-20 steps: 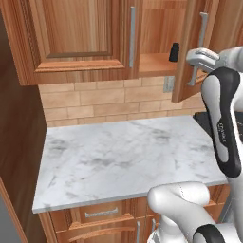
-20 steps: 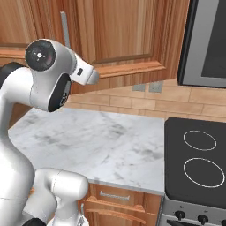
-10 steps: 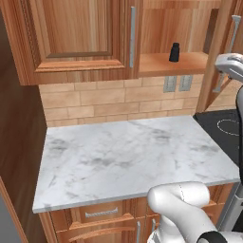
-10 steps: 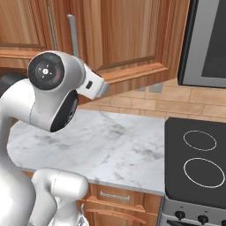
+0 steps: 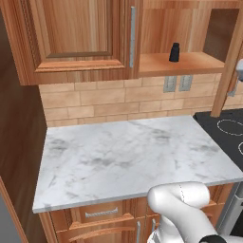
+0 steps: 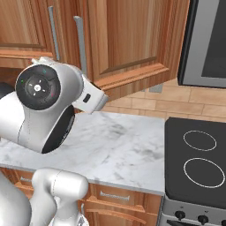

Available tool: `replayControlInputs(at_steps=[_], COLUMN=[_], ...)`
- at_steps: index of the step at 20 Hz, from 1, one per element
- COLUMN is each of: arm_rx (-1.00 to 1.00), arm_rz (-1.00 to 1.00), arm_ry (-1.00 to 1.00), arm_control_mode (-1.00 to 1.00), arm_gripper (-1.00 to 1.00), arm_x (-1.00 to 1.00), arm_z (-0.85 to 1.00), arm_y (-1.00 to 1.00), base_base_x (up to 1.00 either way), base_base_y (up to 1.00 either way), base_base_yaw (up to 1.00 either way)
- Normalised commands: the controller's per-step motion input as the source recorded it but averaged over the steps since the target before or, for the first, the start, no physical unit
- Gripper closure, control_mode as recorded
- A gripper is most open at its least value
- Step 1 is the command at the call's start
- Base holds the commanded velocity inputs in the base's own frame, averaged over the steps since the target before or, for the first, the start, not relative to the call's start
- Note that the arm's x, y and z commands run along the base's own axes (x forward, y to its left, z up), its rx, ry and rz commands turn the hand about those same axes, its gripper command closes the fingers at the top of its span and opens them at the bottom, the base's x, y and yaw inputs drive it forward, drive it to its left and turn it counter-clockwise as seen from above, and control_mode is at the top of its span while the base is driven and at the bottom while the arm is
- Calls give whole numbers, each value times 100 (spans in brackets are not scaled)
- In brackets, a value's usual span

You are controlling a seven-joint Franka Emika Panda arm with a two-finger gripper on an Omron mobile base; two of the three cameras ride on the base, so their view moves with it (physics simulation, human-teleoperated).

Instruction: Move the ketchup and shaker from the cabinet to the dining counter.

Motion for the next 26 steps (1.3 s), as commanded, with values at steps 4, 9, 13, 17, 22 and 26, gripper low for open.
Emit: replayControlInputs(at_steps=[4,9,13,17,22,26], arm_rx=[9,5,1,1,8,15], arm_rz=[0,0,0,-9,-20,-30], arm_ry=[0,7,14,14,10,3], arm_control_mode=[-100,-100,-100,-100,-100,-100], arm_gripper=[-100,-100,-100,-100,-100,-100], arm_x=[-47,-25,-4,4,17,44], arm_z=[-4,-5,-1,0,0,-1], arm_y=[29,46,63,70,65,44], base_base_x=[0,0,0,0,0,0], base_base_y=[0,0,0,0,0,0], base_base_yaw=[0,0,0,0,0,0])
